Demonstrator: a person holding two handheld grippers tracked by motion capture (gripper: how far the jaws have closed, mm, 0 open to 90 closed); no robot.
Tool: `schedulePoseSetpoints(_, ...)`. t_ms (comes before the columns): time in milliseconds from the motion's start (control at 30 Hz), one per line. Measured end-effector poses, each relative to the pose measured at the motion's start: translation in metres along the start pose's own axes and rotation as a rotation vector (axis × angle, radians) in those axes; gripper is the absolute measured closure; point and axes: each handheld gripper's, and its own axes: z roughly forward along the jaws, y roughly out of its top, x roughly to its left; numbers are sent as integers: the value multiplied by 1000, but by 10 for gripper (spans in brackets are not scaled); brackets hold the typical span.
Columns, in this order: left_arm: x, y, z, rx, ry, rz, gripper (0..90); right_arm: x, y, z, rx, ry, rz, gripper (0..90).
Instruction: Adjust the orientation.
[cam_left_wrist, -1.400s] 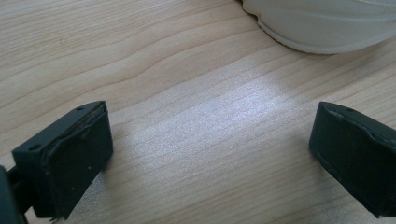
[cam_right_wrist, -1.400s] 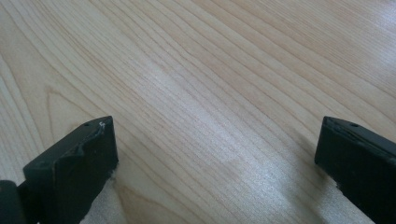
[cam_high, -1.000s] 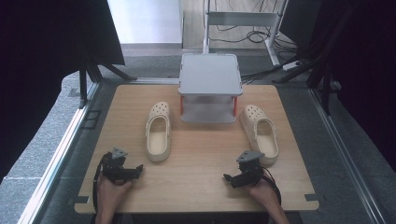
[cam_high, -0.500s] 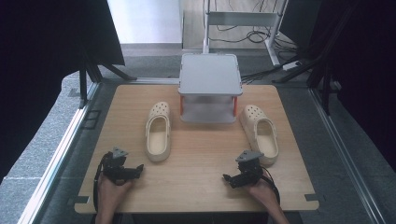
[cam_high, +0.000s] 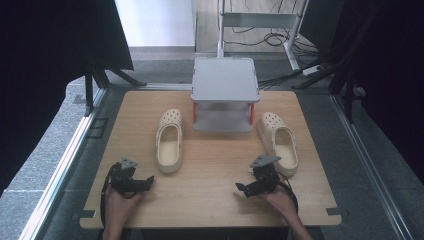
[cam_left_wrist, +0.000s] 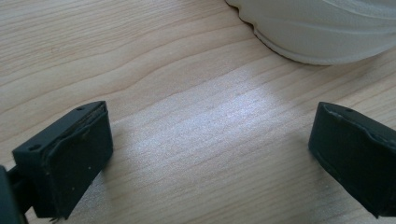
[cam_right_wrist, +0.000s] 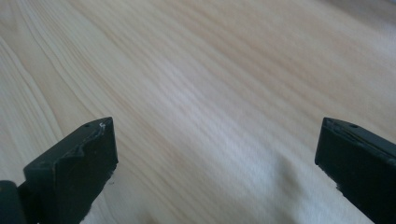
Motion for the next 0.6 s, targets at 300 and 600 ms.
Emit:
schedulePoseSetpoints(300, 0, 0, 0, 0, 0, 0, 0, -5, 35, 0, -41, 43, -18, 0)
schedulePoseSetpoints(600, 0, 0, 0, 0, 1, 0, 0, -7, 70, 21, -23, 74, 25, 30)
